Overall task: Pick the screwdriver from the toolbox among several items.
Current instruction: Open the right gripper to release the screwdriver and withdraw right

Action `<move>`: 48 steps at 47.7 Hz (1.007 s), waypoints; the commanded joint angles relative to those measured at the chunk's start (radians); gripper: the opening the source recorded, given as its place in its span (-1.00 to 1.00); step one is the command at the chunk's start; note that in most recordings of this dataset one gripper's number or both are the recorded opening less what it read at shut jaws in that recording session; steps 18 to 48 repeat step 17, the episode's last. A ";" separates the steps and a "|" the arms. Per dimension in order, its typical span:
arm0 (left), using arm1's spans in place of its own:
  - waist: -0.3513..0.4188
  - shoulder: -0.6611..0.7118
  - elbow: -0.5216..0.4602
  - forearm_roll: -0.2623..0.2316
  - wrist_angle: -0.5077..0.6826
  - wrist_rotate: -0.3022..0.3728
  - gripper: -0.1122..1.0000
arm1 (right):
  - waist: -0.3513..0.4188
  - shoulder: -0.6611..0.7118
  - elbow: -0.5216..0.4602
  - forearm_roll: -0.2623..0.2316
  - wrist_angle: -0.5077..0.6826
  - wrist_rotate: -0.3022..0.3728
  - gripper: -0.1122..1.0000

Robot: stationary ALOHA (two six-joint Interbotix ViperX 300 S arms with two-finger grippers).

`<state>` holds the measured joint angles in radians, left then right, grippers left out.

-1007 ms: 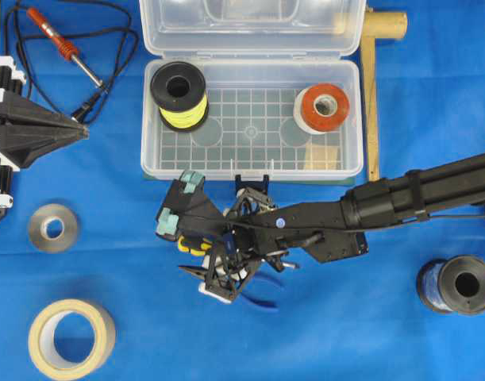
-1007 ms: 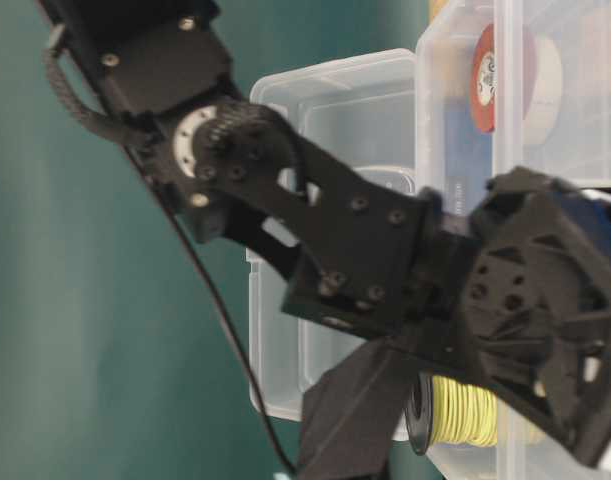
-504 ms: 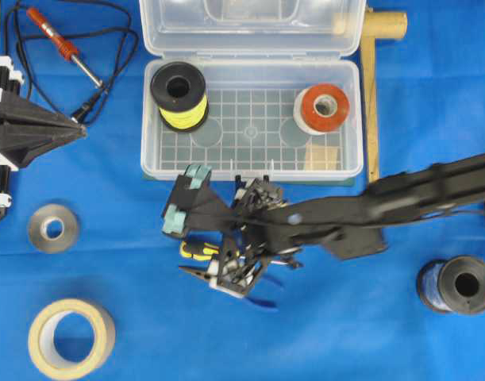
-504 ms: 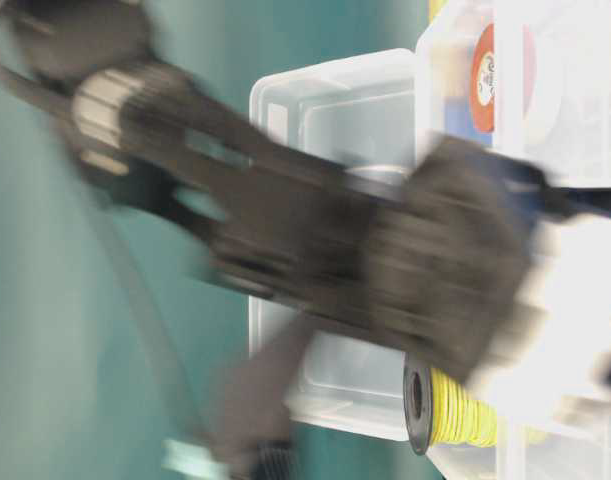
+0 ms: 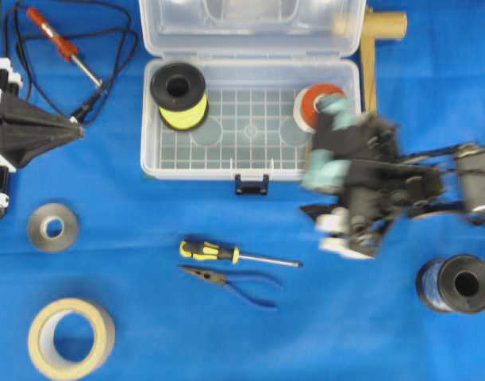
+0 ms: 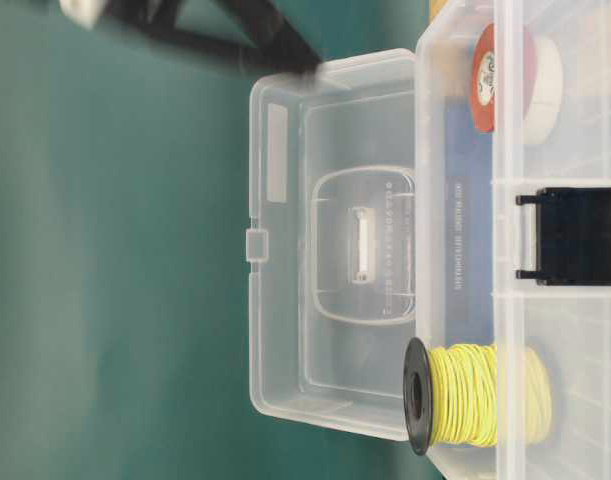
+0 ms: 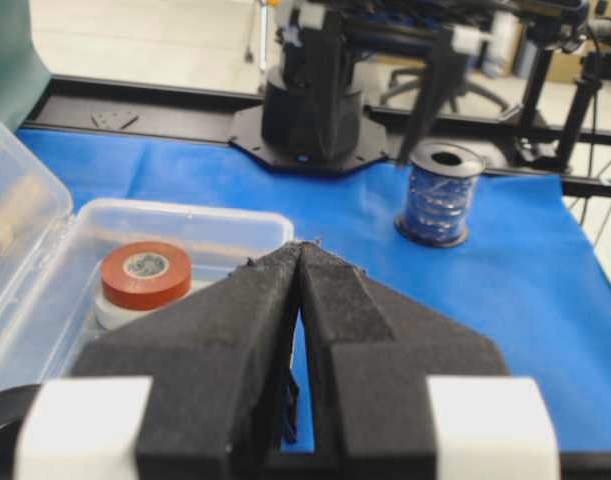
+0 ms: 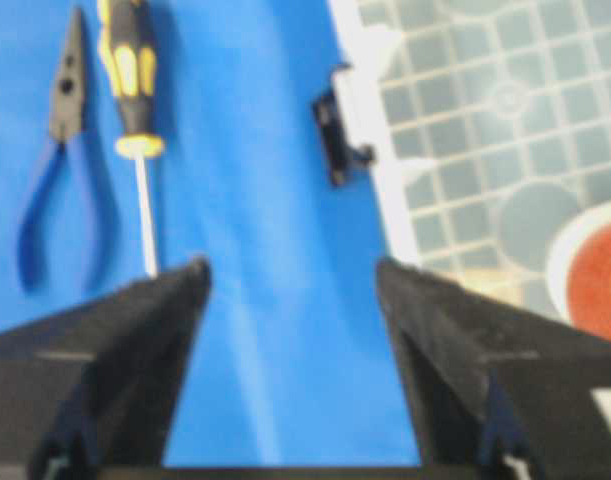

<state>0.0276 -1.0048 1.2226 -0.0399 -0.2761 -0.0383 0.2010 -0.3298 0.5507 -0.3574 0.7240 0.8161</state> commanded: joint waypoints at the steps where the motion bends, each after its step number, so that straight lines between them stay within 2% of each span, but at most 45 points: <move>1: 0.002 0.003 -0.009 -0.002 -0.006 0.002 -0.80 | 0.003 -0.144 0.092 -0.035 -0.058 0.003 0.42; 9: 0.002 0.006 -0.008 -0.002 -0.006 0.003 -0.80 | 0.003 -0.425 0.318 -0.106 -0.152 0.005 0.42; 17: 0.002 0.011 -0.006 0.000 -0.008 0.003 -0.80 | 0.002 -0.615 0.471 -0.153 -0.175 0.005 0.42; 48: 0.002 0.011 -0.006 0.000 -0.008 0.003 -0.80 | 0.002 -0.615 0.471 -0.153 -0.175 0.005 0.42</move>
